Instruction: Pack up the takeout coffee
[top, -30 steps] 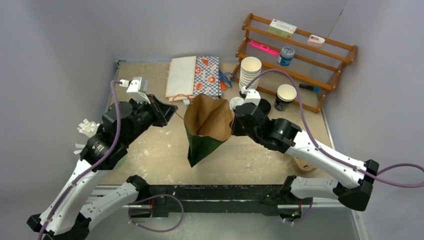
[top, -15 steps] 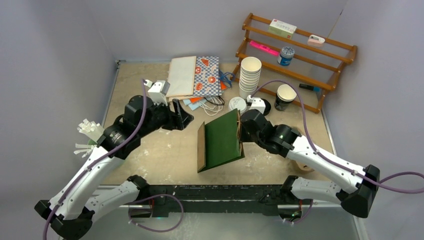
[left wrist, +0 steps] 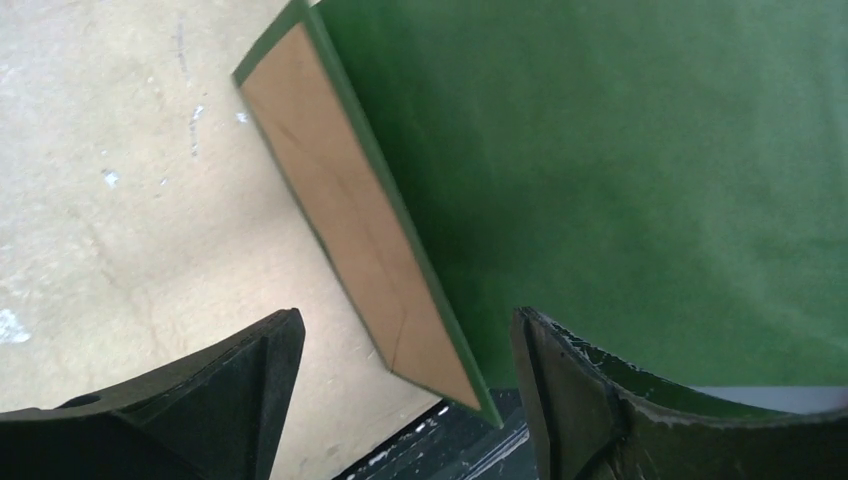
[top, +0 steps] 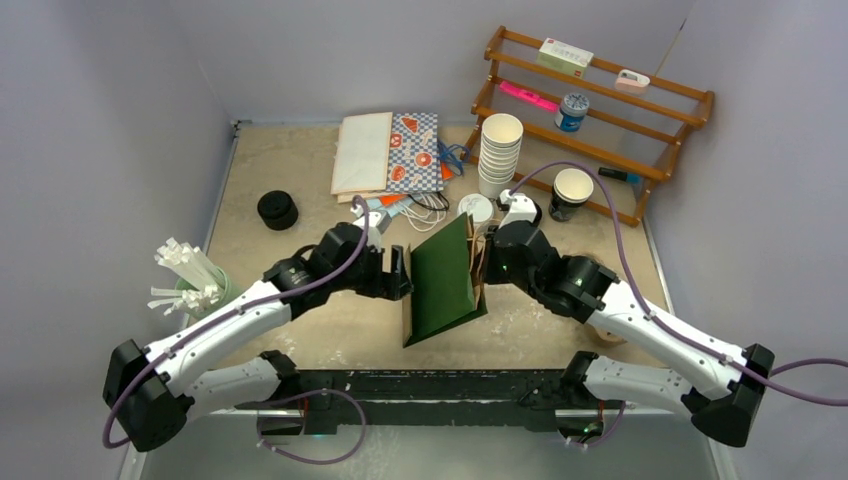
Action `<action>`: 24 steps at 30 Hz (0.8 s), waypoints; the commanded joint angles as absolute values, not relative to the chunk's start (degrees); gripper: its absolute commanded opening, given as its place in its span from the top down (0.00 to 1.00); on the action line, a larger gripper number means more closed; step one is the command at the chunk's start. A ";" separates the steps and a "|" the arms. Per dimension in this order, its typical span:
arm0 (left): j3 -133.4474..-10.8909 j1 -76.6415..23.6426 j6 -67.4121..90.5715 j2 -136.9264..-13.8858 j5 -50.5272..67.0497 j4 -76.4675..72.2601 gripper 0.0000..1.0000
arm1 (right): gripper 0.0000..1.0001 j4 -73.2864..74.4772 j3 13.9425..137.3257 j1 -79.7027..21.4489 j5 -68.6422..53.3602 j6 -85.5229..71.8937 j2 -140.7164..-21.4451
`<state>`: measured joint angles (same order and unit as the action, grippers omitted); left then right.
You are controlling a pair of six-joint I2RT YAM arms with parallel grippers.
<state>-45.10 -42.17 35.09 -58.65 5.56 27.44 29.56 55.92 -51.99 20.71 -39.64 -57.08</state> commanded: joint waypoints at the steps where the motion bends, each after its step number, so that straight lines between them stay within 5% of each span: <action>1: -44.84 -45.84 37.51 -61.02 1.20 19.92 0.27 | 1.00 27.59 56.60 -51.85 19.19 -38.69 -57.52; 5: -45.15 -46.66 37.53 -63.63 -1.25 19.91 0.60 | 1.00 27.13 56.60 -51.89 18.73 -38.66 -57.55; 16: -43.16 -46.67 38.05 -67.40 2.66 16.12 0.59 | 1.00 26.66 56.43 -51.92 18.32 -38.38 -58.01; 24: -42.36 -46.67 38.88 -67.58 0.27 18.03 0.81 | 1.00 26.65 56.12 -51.94 18.86 -38.37 -57.79</action>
